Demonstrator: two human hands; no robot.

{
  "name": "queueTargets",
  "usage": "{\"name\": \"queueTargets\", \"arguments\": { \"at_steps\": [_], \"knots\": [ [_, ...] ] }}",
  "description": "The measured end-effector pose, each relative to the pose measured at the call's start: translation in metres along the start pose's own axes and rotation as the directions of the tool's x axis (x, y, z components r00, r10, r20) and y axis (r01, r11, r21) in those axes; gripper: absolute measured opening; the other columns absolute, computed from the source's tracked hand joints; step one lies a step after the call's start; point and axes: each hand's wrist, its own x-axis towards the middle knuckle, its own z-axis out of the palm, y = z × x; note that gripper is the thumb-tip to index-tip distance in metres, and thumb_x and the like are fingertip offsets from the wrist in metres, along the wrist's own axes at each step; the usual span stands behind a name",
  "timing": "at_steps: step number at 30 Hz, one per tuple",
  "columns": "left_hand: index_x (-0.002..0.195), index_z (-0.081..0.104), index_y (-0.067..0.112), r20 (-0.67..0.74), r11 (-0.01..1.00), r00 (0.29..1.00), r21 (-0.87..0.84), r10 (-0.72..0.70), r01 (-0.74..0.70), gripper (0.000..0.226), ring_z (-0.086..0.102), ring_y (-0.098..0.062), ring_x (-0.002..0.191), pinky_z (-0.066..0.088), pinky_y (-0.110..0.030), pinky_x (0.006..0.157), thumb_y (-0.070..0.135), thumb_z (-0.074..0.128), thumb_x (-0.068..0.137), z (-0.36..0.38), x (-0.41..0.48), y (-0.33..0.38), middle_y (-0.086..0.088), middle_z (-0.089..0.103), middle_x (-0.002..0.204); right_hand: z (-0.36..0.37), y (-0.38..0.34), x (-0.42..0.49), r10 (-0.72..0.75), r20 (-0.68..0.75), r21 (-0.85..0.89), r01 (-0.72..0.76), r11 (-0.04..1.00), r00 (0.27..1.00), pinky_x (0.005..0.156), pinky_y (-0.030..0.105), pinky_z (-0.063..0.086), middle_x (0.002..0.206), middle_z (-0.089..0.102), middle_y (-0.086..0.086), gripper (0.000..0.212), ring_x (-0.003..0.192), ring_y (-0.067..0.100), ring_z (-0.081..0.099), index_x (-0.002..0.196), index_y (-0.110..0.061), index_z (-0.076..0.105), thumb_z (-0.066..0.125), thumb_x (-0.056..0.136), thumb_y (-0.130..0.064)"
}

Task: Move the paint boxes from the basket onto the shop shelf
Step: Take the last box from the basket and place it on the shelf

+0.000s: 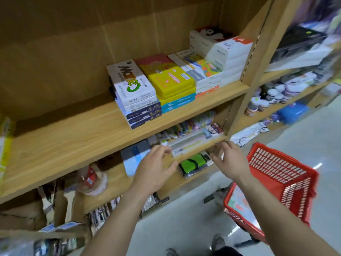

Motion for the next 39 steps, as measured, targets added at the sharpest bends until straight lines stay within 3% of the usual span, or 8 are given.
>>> {"name": "queueTargets", "arguments": {
  "at_steps": [4,11,22,26,29,32,36,39],
  "knots": [
    [0.119,0.066,0.025,0.317,0.998,0.948,0.054,-0.041,0.025,0.034,0.063,-0.013,0.103,0.052,-0.036,0.093,0.042,0.068,0.090,0.099,0.023,0.024,0.007,0.063,0.117,0.000,0.105,-0.018,0.178,0.062,0.009,-0.179,0.984,0.982,0.103,0.044,0.048,0.134,0.064,0.018,0.049,0.127,0.041,0.057,0.136,-0.009,0.065,0.069,0.096,-0.037],
    [0.132,0.061,0.013,0.542,0.990,0.836,0.141,-0.089,0.014,0.048,0.061,-0.022,0.114,0.042,-0.029,0.092,0.034,0.071,0.091,0.259,0.058,0.066,-0.007,0.064,0.129,0.029,0.272,-0.047,0.464,0.226,0.080,-0.491,0.868,0.857,0.108,0.038,0.045,0.137,0.063,0.022,0.054,0.128,0.038,0.059,0.140,-0.004,0.061,0.068,0.097,-0.035],
    [0.153,0.039,0.014,0.522,0.985,0.844,0.165,-0.122,0.040,0.079,0.046,-0.034,0.135,0.041,-0.043,0.105,0.039,0.072,0.086,0.444,0.101,0.025,-0.015,0.049,0.146,0.200,0.395,-0.035,0.654,0.435,0.132,-0.762,0.634,0.619,0.108,0.038,0.038,0.144,0.053,0.032,0.065,0.136,0.043,0.049,0.149,0.005,0.043,0.066,0.098,-0.028],
    [0.149,0.009,0.043,0.610,0.990,0.780,0.065,-0.138,0.125,0.096,0.049,-0.031,0.136,0.046,-0.043,0.102,0.059,0.064,0.072,0.471,0.091,0.004,-0.010,0.037,0.157,0.259,0.409,-0.026,0.664,0.528,0.171,-0.832,0.529,0.530,0.102,0.045,0.051,0.130,0.063,0.031,0.052,0.124,0.043,0.062,0.137,0.005,0.051,0.060,0.099,-0.029],
    [0.142,0.010,0.052,0.558,0.993,0.825,-0.014,-0.091,0.119,0.091,0.053,-0.027,0.133,0.047,-0.035,0.095,0.062,0.063,0.068,0.478,0.087,-0.006,-0.006,0.040,0.155,0.286,0.409,-0.027,0.686,0.518,0.188,-0.851,0.491,0.511,0.098,0.046,0.052,0.130,0.060,0.030,0.068,0.119,0.046,0.062,0.140,0.005,0.038,0.070,0.091,-0.031],
    [0.143,0.005,0.050,0.529,0.998,0.847,-0.028,-0.039,0.063,0.097,0.057,-0.025,0.129,0.054,-0.043,0.095,0.049,0.076,0.077,0.479,0.087,-0.012,-0.003,0.043,0.152,0.297,0.414,-0.032,0.749,0.471,0.198,-0.883,0.425,0.466,0.106,0.043,0.044,0.140,0.054,0.029,0.090,0.132,0.045,0.050,0.147,0.002,0.035,0.075,0.087,-0.051],
    [0.143,0.001,0.050,0.524,0.999,0.852,-0.030,-0.006,0.026,0.098,0.058,-0.024,0.127,0.057,-0.047,0.094,0.043,0.077,0.082,0.479,0.087,-0.014,-0.003,0.043,0.150,0.302,0.427,-0.034,0.736,0.539,0.240,-0.913,0.331,0.409,0.116,0.047,0.039,0.149,0.042,0.025,0.087,0.137,0.042,0.043,0.143,-0.008,0.045,0.076,0.083,-0.062],
    [0.145,0.003,0.049,0.508,0.999,0.861,-0.033,0.001,0.019,0.098,0.060,-0.022,0.125,0.058,-0.046,0.092,0.041,0.078,0.082,0.481,0.084,-0.015,-0.002,0.043,0.148,0.302,0.427,-0.037,0.719,0.532,0.353,-0.889,0.292,0.447,0.116,0.056,0.042,0.151,0.039,0.023,0.086,0.138,0.043,0.046,0.145,-0.010,0.040,0.081,0.083,-0.053]
  ]
}}
